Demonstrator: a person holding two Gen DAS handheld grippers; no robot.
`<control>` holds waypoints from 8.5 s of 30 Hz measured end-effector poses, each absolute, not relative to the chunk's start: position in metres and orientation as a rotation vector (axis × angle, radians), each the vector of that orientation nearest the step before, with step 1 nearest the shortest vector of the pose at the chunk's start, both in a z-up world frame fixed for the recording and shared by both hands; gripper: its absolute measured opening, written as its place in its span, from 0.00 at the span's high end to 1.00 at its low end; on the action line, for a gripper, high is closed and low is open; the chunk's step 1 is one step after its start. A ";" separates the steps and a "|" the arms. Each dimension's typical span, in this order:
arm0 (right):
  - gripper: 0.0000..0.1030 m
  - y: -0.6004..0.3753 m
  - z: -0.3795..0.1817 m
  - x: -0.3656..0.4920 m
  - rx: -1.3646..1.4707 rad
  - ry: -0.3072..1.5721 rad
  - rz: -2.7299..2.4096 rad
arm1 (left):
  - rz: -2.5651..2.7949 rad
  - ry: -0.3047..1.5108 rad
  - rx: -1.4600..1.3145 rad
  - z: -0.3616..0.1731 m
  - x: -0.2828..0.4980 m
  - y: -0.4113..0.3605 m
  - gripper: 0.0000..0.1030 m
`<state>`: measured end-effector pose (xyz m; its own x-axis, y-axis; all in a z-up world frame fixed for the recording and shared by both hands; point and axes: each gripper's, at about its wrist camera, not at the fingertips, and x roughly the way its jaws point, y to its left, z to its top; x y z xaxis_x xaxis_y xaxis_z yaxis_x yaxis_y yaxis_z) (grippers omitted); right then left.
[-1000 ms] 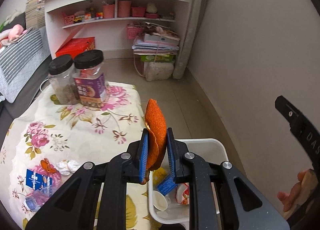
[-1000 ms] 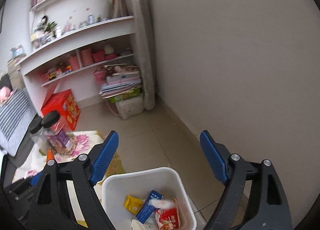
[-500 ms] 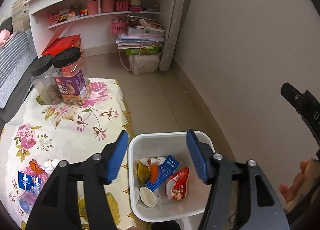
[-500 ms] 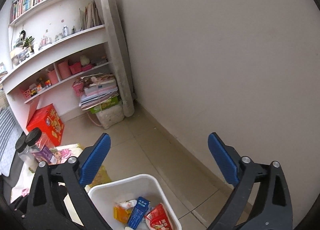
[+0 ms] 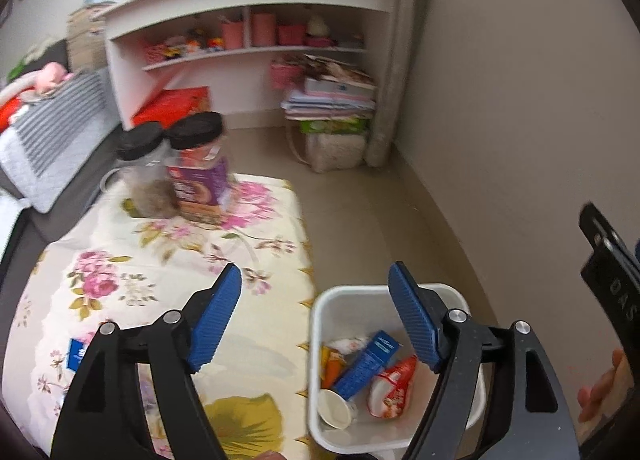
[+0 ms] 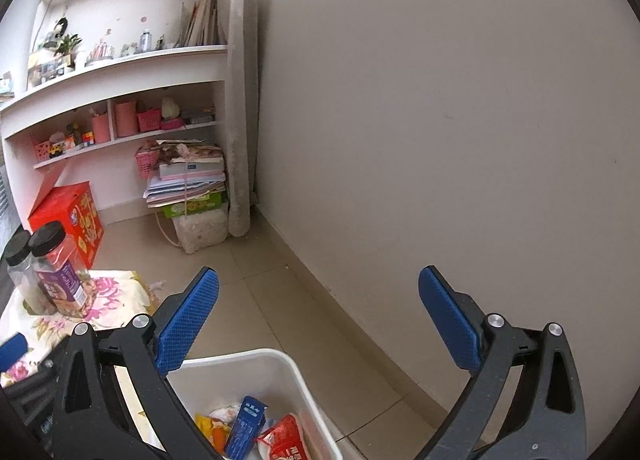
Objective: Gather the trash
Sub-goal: 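Move both open grippers back over the table trash, then grasp the clear plastic bottle with left gripper while right gripper grasps crumpled white plastic, then lift and carry the clear bottle and white plastic over the white bin, then open right gripper dropping the white plastic into the bin while left gripper drops the bottle, then move both open grippers back over the table trash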
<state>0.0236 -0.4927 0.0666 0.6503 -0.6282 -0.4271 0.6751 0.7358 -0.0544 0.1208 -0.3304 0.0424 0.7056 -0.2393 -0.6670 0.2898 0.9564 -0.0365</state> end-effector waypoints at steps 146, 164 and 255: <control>0.59 -0.264 0.070 0.126 0.052 0.431 -0.019 | 0.046 0.559 -0.151 0.076 0.134 -0.081 0.47; 0.59 -0.348 0.070 0.093 0.120 0.442 -0.191 | -0.111 0.578 -0.074 0.079 0.129 -0.172 0.47; 0.07 -0.334 0.010 0.139 -0.087 0.768 -0.250 | 0.297 1.218 -0.046 -0.105 0.192 -0.089 0.16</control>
<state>0.1389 -0.3335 0.0101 0.6916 -0.2549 -0.6758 0.1918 0.9669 -0.1684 0.1920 -0.0890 -0.1047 0.3117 0.2010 -0.9287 -0.2496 0.9604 0.1241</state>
